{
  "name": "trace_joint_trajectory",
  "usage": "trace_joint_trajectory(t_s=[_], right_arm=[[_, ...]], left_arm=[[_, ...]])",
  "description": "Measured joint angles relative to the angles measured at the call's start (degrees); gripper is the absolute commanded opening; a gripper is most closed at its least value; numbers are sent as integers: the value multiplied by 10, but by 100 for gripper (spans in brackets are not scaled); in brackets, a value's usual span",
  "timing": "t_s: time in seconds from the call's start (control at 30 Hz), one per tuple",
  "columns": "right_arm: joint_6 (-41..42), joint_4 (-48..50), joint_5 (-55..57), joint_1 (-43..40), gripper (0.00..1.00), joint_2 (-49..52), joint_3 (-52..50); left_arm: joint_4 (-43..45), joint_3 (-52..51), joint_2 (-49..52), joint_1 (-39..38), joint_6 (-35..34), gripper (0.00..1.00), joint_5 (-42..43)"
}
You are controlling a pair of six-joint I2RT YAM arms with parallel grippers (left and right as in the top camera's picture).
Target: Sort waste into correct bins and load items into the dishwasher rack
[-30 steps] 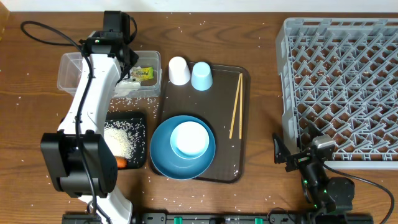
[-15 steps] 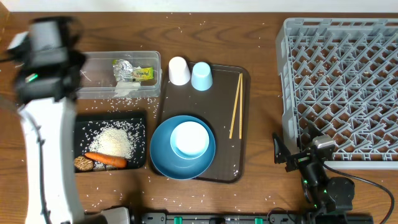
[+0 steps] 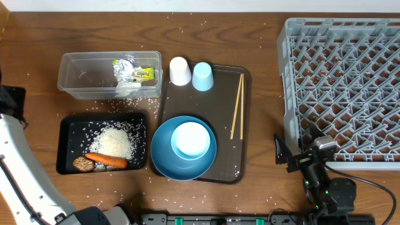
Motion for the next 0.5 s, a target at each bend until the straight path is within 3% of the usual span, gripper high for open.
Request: trace_joint_trajectory(t_s=[0.17,0.27,0.5], right_arm=[[3,9,-1,0,99,0,0],[49,57,-28,0,99,0,0],[275,201,-111,0,99,0,0]], left_arm=[[0,0,0,1,0,98,11],[0,0,0,1,0,98,13],[-2,0,0,1,0,98,13]])
